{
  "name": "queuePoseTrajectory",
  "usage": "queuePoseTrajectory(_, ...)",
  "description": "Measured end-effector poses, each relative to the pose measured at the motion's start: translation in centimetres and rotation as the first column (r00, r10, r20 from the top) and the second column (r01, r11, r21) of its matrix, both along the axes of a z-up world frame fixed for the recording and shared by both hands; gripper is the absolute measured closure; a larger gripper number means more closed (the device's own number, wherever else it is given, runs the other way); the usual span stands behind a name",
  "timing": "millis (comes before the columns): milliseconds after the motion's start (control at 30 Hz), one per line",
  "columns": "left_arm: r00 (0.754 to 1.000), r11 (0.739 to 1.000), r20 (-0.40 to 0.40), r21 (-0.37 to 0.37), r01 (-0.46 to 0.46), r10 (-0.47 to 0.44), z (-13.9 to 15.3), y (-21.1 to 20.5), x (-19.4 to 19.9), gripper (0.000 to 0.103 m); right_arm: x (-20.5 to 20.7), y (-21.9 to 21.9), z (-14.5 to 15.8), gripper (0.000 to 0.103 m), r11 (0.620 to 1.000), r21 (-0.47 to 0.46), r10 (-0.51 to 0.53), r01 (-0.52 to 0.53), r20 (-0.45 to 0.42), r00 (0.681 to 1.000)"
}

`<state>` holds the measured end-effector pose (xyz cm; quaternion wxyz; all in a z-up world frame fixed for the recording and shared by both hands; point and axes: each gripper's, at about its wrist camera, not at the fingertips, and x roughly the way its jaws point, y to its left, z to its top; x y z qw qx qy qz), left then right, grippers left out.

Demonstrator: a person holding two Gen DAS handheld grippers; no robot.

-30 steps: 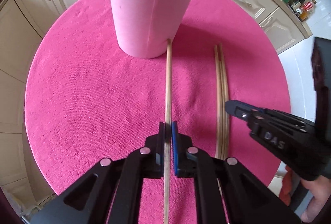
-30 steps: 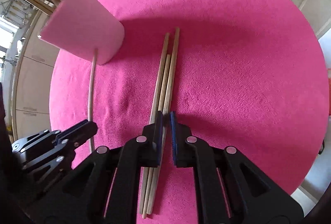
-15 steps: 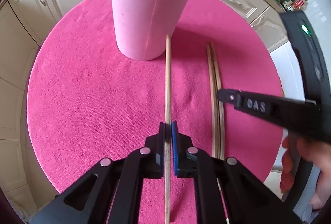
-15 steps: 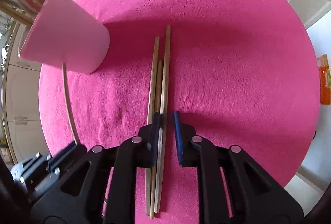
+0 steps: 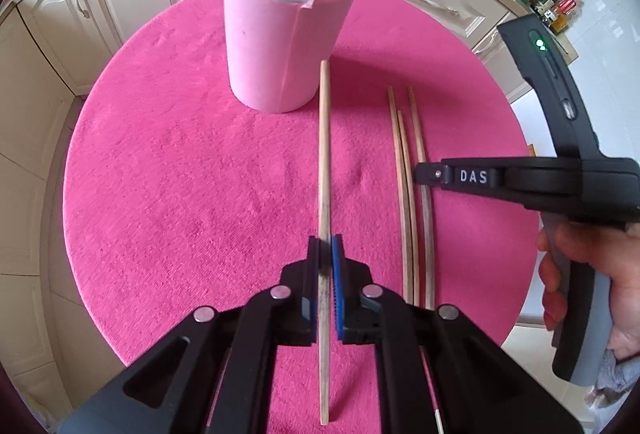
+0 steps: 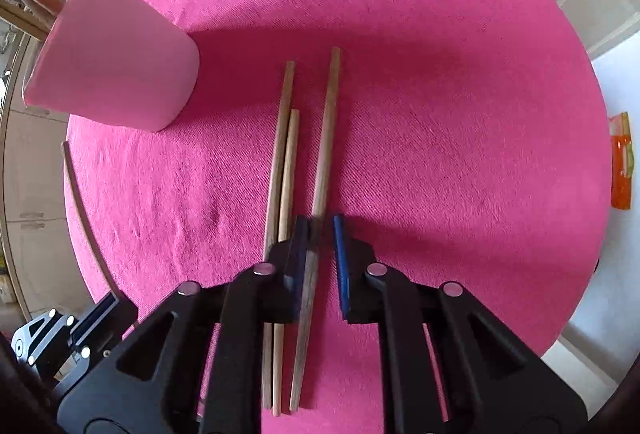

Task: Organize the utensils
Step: 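Lift the chopstick over the cup and open the left gripper to drop it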

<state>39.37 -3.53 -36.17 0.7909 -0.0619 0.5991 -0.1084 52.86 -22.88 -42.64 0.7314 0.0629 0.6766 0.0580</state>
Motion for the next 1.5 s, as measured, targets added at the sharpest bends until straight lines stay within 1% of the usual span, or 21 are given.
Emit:
queuePoseTrajectory(67,1.0,1.0,0.013,-0.003,-0.005,0.005,0.5,0.4,-0.2,0.097,-0.2,-0.3,0.1,0.095,1.0,0.027,-0.009,0.009,0.014,1.0)
queuePoseTrajectory(167,0.999,1.0,0.047,-0.015,-0.018,0.018,1.2,0.8,-0.4,0.097,-1.6,-1.8,0.8,0.096,0.988,0.144,-0.055,0.047,0.048,0.997)
queuePoseTrajectory(333,0.988,0.997,0.145,-0.065,-0.049,0.058,3.7,2.2,-1.2,0.097,-4.3,-2.7,4.5,0.096,0.971,0.237,-0.064,0.018,0.186,0.98)
queuePoseTrajectory(433,0.971,0.993,0.222,-0.093,-0.07,0.089,5.5,3.1,-1.7,0.097,-5.4,-3.3,7.0,0.096,0.958,0.288,-0.092,0.012,0.266,0.96)
queuePoseTrajectory(500,0.957,0.99,0.267,-0.111,-0.084,0.111,6.8,3.6,-1.5,0.097,-6.1,-3.4,9.2,0.096,0.946,0.324,-0.112,-0.001,0.33,0.937)
queuePoseTrajectory(567,0.934,0.985,0.327,-0.139,-0.103,0.144,8.4,4.3,-1.4,0.097,-6.5,-3.7,11.6,0.096,0.937,0.35,-0.131,-0.016,0.393,0.91)
queuePoseTrajectory(633,0.916,0.981,0.366,-0.154,-0.116,0.166,9.7,4.5,-1.2,0.097,-6.8,-3.9,14.0,0.096,0.928,0.372,-0.153,-0.034,0.462,0.874)
queuePoseTrajectory(667,0.903,0.98,0.392,-0.155,-0.124,0.176,10.4,4.7,-0.9,0.097,-6.7,-4.0,14.9,0.096,0.927,0.373,-0.155,-0.042,0.481,0.863)
queuePoseTrajectory(700,0.897,0.979,0.404,-0.157,-0.127,0.181,11.0,4.9,-0.6,0.097,-6.8,-3.9,15.9,0.096,0.933,0.356,-0.145,-0.054,0.508,0.849)
queuePoseTrajectory(767,0.87,0.976,0.452,-0.173,-0.133,0.199,12.4,5.1,0.1,0.097,-7.0,-3.0,17.6,0.096,0.941,0.324,-0.116,-0.095,0.572,0.812)
queuePoseTrajectory(900,0.827,0.972,0.516,-0.184,-0.147,0.223,14.5,5.2,1.6,0.097,-6.7,-2.2,20.5,0.096,0.937,0.325,-0.123,-0.131,0.654,0.746)
queuePoseTrajectory(967,0.811,0.97,0.538,-0.189,-0.15,0.231,15.3,5.3,2.5,0.097,-6.7,-1.7,21.6,0.096,0.934,0.326,-0.131,-0.144,0.689,0.713)
queuePoseTrajectory(1033,0.788,0.969,0.568,-0.194,-0.153,0.238,16.2,5.4,3.3,0.097,-6.5,-1.2,22.5,0.096,0.932,0.324,-0.141,-0.16,0.734,0.665)
queuePoseTrajectory(1100,0.771,0.968,0.588,-0.199,-0.156,0.245,16.8,5.5,3.9,0.097,-5.8,-1.0,22.9,0.096,0.927,0.332,-0.15,-0.173,0.753,0.641)
queuePoseTrajectory(1133,0.755,0.967,0.605,-0.201,-0.159,0.25,17.3,5.6,4.3,0.097,-5.5,-0.7,23.2,0.096,0.925,0.335,-0.158,-0.179,0.767,0.622)
queuePoseTrajectory(1200,0.744,0.966,0.619,-0.199,-0.162,0.252,17.7,5.7,4.9,0.097,-5.0,0.1,23.5,0.096,0.927,0.32,-0.149,-0.194,0.791,0.593)
queuePoseTrajectory(1300,0.721,0.963,0.64,-0.209,-0.169,0.266,18.3,6.0,6.0,0.097,-4.0,1.2,23.4,0.096,0.929,0.306,-0.14,-0.21,0.814,0.564)
queuePoseTrajectory(1333,0.713,0.963,0.649,-0.206,-0.172,0.266,18.4,6.0,6.4,0.097,-3.6,1.7,23.3,0.096,0.935,0.28,-0.122,-0.215,0.827,0.549)
queuePoseTrajectory(1400,0.705,0.965,0.66,-0.198,-0.17,0.26,18.3,6.1,7.0,0.097,-3.3,2.3,22.8,0.096,0.944,0.246,-0.097,-0.22,0.844,0.528)
queuePoseTrajectory(1433,0.705,0.967,0.662,-0.193,-0.169,0.255,18.1,6.0,7.3,0.097,-3.1,2.6,22.5,0.096,0.944,0.24,-0.09,-0.224,0.845,0.528)
queuePoseTrajectory(1500,0.706,0.968,0.662,-0.19,-0.167,0.252,17.7,6.0,7.9,0.097,-2.9,2.9,22.0,0.096,0.949,0.227,-0.086,-0.217,0.853,0.516)
